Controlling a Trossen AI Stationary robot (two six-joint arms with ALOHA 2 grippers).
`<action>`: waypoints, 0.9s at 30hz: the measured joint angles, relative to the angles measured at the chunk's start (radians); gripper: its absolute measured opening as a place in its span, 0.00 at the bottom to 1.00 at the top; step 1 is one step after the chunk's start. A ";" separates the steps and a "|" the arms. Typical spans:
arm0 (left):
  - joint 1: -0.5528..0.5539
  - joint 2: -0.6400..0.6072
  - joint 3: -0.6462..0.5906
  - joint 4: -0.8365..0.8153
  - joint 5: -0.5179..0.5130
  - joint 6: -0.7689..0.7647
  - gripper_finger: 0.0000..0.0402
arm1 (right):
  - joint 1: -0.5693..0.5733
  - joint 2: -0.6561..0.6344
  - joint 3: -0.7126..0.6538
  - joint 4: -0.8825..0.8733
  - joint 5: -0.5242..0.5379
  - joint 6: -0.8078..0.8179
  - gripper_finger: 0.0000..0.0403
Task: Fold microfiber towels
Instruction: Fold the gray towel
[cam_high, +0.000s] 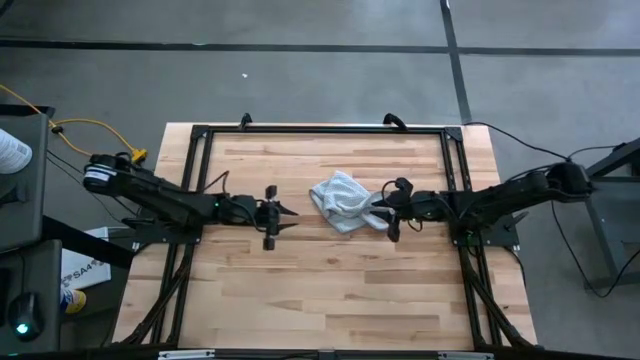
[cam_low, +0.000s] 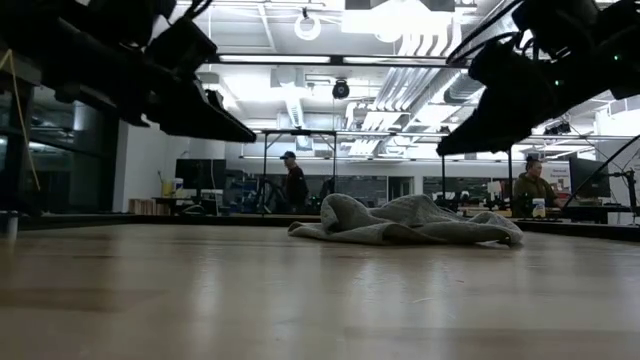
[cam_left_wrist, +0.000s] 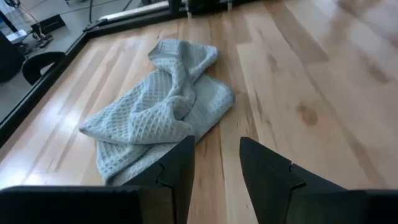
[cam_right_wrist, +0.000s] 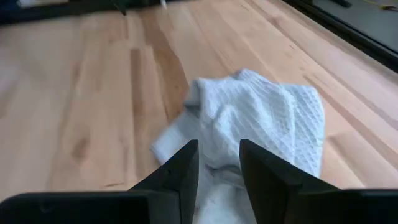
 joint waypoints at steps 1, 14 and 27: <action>0.000 0.019 0.005 0.012 -0.007 0.001 0.32 | 0.000 0.010 0.001 0.001 0.010 -0.017 0.27; 0.000 0.231 0.139 0.048 -0.085 0.164 0.32 | -0.001 0.022 0.001 0.007 0.053 -0.055 0.27; 0.001 0.471 0.328 0.013 -0.234 -0.080 0.32 | 0.000 0.022 0.002 0.034 0.051 -0.051 0.27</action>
